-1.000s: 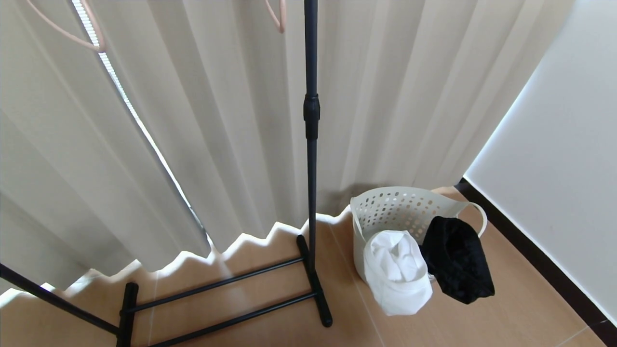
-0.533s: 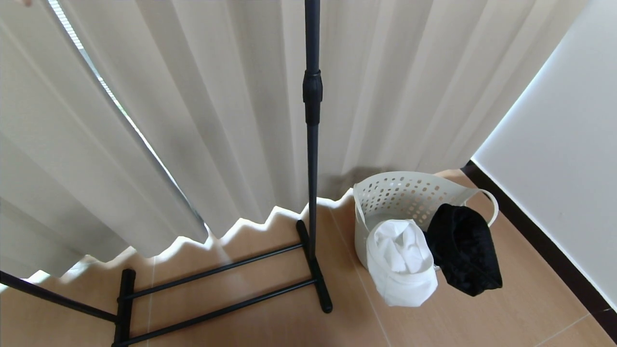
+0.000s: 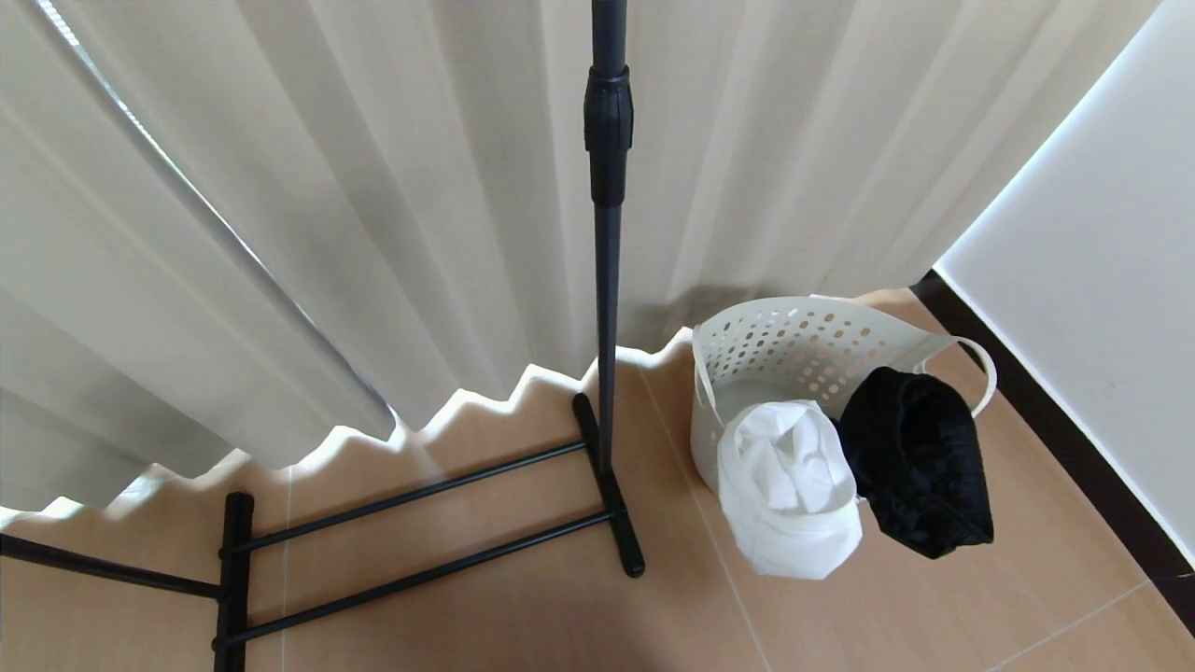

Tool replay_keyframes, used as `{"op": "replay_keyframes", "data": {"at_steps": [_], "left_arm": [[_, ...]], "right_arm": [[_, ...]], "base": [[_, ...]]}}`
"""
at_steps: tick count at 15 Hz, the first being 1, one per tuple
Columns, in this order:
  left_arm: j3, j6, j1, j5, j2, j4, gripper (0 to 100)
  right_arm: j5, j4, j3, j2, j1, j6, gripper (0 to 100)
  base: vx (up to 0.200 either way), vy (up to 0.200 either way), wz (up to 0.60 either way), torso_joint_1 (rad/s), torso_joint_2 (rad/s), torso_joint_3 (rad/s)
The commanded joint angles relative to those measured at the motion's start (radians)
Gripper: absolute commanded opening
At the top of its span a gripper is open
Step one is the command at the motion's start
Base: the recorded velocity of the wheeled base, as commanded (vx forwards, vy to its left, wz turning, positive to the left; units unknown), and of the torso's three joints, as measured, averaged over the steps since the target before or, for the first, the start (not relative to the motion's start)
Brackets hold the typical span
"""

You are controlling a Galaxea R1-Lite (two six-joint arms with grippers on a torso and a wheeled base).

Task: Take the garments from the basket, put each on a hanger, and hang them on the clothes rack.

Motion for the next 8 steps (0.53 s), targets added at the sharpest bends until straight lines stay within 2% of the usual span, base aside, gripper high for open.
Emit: {"op": "replay_keyframes", "data": {"at_steps": [1,5,7,8], "left_arm": [[0.0,-0.001,0.002,0.001,0.001,-0.003,100],[0.0,-0.002,0.0,0.003,0.001,-0.004,100],[0.0,-0.002,0.0,0.003,0.001,-0.004,100],[0.0,-0.002,0.002,0.003,0.001,-0.004,100]], "right_arm": [[-0.001,0.004,-0.004,0.004,-0.001,0.0,100],[0.001,-0.007,-0.006,0.366,-0.05,0.007,100],[0.073,-0.109,-0.084,0.647,-0.013,0.027,100],[0.085,-0.165,-0.127,0.773,-0.004,0.024,100]], "base": [[0.0,0.0,0.0,0.002,-0.01,-0.198],[0.0,0.0,0.0,0.002,0.0,-0.086],[0.0,0.0,0.0,0.0,0.0,0.0],[0.0,0.0,0.0,0.0,0.0,0.0]]}}
